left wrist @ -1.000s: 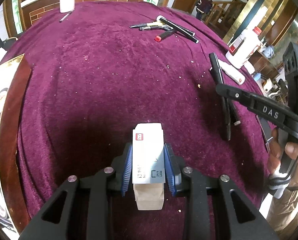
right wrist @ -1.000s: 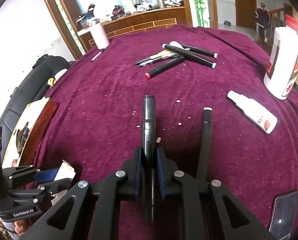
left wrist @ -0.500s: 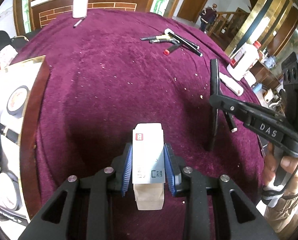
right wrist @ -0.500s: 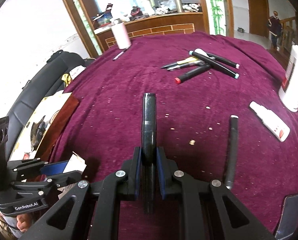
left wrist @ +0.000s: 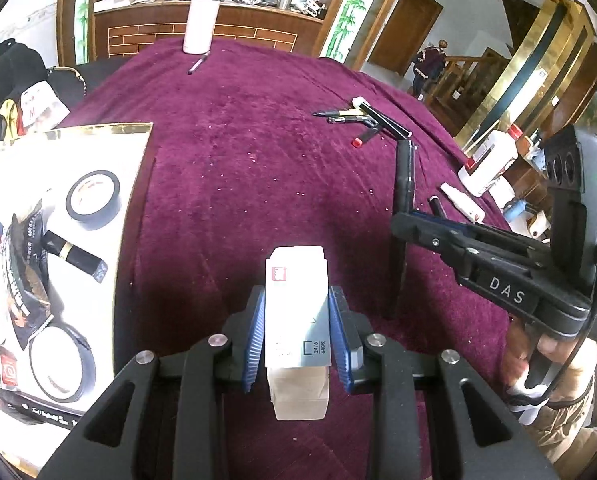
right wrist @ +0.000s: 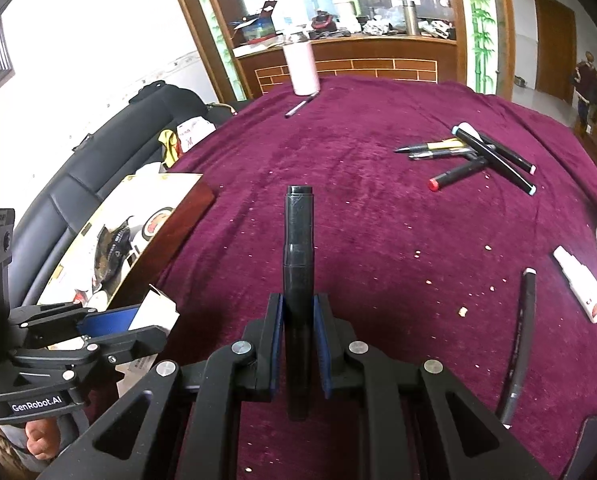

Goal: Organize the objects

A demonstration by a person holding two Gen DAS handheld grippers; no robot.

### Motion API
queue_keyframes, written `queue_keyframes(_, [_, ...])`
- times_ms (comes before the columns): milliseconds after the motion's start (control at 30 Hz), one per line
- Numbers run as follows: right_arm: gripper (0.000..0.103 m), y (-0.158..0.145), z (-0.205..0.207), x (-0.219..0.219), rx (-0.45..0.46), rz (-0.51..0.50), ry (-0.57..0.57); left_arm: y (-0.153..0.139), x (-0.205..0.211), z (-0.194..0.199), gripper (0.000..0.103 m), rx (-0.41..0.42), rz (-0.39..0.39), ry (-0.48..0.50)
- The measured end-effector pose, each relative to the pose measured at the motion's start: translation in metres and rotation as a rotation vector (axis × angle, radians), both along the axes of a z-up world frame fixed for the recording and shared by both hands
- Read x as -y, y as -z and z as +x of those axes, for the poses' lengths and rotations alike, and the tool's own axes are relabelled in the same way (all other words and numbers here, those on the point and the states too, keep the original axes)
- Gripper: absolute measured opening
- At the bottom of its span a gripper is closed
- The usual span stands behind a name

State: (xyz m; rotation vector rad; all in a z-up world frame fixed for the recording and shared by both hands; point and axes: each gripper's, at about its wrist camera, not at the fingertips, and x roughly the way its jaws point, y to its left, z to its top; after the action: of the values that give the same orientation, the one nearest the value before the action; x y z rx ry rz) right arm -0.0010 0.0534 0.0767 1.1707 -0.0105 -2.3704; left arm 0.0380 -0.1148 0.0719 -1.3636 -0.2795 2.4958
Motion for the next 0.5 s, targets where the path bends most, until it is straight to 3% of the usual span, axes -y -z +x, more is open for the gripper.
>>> queue_keyframes(500, [0.016, -0.008, 0.007, 0.023, -0.012, -0.015, -0.020, -0.011, 0.036, 0.023, 0.029, -0.018, 0.059, -0.027])
